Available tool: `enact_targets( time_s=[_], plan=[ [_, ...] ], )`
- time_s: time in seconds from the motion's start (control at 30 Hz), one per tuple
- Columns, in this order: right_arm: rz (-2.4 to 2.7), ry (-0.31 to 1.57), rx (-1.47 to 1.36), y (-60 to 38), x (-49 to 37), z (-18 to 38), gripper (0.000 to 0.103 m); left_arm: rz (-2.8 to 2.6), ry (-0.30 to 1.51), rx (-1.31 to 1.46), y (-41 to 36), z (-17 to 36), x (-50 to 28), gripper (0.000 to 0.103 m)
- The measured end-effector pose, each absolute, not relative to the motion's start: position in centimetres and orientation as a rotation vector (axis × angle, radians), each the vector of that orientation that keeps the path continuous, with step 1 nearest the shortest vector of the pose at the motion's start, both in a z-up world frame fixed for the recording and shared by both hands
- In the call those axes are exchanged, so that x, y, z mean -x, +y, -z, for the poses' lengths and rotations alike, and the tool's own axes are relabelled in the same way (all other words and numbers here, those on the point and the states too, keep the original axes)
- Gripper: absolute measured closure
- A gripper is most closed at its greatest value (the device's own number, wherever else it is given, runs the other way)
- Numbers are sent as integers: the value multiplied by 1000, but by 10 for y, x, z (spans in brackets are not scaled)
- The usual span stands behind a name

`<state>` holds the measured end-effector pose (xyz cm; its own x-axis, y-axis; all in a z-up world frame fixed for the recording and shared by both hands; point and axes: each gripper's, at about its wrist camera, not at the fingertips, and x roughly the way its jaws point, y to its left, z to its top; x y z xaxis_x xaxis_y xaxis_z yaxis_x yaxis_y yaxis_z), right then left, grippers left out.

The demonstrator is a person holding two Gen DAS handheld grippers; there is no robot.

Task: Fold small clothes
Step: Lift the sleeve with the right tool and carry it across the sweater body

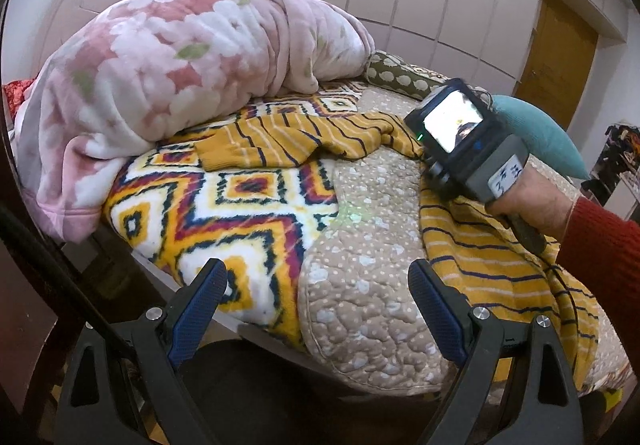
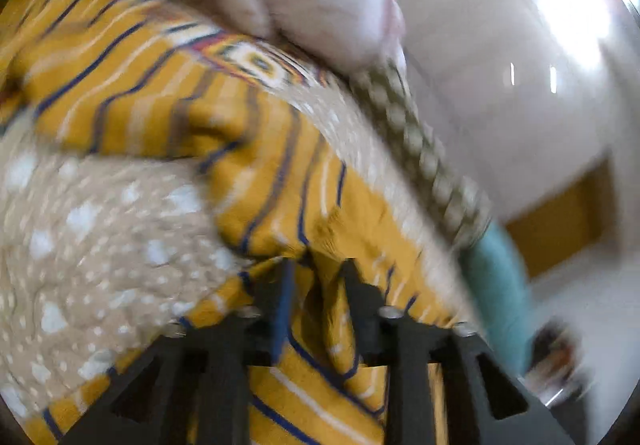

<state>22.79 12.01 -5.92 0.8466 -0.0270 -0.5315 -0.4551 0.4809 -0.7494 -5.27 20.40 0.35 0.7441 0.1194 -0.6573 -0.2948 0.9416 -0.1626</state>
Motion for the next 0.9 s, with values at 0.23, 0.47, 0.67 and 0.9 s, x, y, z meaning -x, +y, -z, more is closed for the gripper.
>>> enact_targets(
  time_s=[0.23,0.47,0.67,0.9],
  plan=[
    [-359,566,890,121,-214,34,55,-248,695,279,212,-4,53,12],
    [-620,578,702,149,-174,-2,54,-322,703,335,245,6,62,12],
    [-807,526,786,227,-123,14,55,-353,691,378,268,11,75,12],
    [-789,531,940,315,-112,58,55,-359,691,421,285,19,84,12]
  ],
)
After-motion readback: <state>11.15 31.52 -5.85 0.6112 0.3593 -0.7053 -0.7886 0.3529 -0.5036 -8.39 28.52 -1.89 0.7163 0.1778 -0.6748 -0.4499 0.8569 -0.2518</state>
